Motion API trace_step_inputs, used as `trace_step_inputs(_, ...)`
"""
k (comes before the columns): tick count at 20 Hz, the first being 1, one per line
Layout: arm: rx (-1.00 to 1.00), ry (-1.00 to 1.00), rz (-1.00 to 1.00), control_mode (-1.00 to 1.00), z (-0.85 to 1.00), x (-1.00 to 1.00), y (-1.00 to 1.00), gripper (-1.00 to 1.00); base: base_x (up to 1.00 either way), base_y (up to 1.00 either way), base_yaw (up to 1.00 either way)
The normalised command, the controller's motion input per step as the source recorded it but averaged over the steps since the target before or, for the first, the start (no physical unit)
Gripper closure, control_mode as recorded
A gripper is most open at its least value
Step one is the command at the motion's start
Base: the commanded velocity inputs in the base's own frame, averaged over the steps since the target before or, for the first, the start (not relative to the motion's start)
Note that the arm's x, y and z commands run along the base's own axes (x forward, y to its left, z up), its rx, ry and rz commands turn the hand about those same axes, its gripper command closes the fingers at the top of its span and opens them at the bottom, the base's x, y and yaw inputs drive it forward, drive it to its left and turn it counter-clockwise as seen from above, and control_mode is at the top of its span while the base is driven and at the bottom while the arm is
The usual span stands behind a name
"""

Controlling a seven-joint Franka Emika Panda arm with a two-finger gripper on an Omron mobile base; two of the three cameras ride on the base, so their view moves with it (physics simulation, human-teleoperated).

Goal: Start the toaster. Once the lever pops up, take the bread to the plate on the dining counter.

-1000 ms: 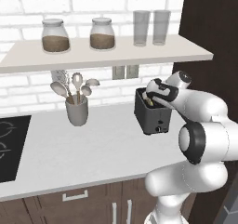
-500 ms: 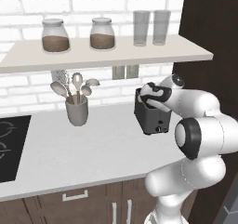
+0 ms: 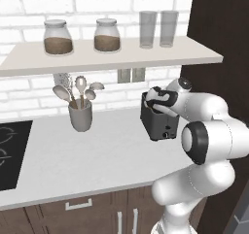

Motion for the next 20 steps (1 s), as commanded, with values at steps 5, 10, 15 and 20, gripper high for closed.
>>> trace_step_inputs(5,-0.03,0.0,0.01,-1.0,0.0,0.0,-0.03,-1.0,0.0,0.0,0.0)
trace_step_inputs(10,0.0,0.0,0.0,-1.0,0.0,0.01,-0.12,-1.0,0.0,0.0,0.0)
trace_step_inputs(15,0.0,0.0,0.0,-1.0,0.0,0.07,-0.04,-1.0,0.0,0.0,0.0)
trace_step_inputs(20,0.0,0.0,0.0,-1.0,0.0,0.1,0.0,-1.0,0.0,0.0,0.0)
